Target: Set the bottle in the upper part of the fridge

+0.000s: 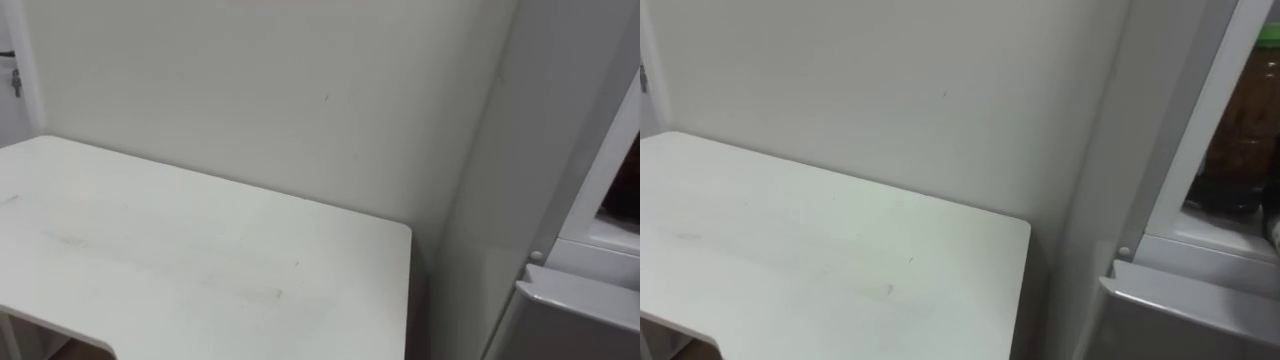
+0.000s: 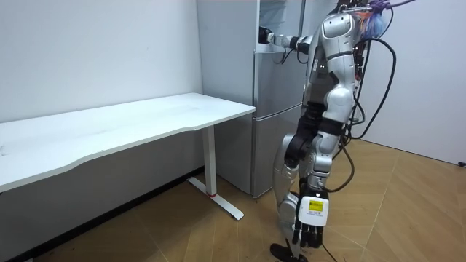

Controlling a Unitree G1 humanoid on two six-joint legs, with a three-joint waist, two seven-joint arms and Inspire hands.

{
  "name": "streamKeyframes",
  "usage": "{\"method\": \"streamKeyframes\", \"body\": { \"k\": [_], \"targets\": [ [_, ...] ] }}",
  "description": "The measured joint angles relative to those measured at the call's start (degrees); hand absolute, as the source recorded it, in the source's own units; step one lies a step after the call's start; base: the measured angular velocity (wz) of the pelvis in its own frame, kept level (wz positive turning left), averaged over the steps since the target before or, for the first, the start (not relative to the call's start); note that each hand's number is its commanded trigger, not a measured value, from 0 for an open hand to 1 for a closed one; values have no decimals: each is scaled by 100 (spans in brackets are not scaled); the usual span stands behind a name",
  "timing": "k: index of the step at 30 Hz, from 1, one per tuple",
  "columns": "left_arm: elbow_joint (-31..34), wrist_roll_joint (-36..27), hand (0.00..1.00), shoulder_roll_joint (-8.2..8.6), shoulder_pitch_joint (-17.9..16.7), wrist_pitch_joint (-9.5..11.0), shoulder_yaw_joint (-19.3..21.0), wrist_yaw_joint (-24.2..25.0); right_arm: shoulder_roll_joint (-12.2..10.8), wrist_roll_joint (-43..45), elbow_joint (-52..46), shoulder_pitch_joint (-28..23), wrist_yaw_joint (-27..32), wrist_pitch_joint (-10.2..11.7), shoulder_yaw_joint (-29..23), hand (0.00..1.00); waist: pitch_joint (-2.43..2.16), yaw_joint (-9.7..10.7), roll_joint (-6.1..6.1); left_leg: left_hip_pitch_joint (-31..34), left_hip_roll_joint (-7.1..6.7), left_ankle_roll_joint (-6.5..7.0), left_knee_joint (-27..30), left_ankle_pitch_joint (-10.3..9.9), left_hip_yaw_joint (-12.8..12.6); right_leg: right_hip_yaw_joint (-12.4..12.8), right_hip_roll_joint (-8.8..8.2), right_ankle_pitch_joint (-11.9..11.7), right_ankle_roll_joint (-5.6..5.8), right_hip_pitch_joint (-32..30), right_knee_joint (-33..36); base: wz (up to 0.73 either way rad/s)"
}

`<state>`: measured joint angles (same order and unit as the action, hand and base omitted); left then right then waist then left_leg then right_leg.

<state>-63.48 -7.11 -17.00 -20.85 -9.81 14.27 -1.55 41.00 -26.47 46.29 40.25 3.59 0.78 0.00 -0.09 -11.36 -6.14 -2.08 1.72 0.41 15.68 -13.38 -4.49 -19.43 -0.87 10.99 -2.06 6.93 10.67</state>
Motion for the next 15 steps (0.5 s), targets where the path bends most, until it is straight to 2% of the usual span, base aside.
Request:
{"method": "streamKeyframes", "body": {
  "k": [3, 5, 15],
  "targets": [
    [-4, 2, 0, 0, -10, 0, 0, 0, 21, 2, -144, -106, 24, 1, -14, 0, 0, 2, -1, -11, -1, 9, -9, -9, 5, 32, 1, 42, 106, -14, 1, 0],
    [-4, 23, 0, 0, -12, 0, 5, -2, 23, 1, -272, -176, 57, 7, -30, 0, 0, 8, -7, -20, -4, 11, -21, -10, -1, 42, -2, 60, 137, -18, 0, -2],
    [44, 49, 0, 0, -9, 13, -25, -20, 16, -81, -624, -430, 213, 7, -129, 0, -6, 14, -28, -71, -7, 16, -35, -27, -4, 46, -6, 35, 100, 51, 9, 0]
  ]
}}
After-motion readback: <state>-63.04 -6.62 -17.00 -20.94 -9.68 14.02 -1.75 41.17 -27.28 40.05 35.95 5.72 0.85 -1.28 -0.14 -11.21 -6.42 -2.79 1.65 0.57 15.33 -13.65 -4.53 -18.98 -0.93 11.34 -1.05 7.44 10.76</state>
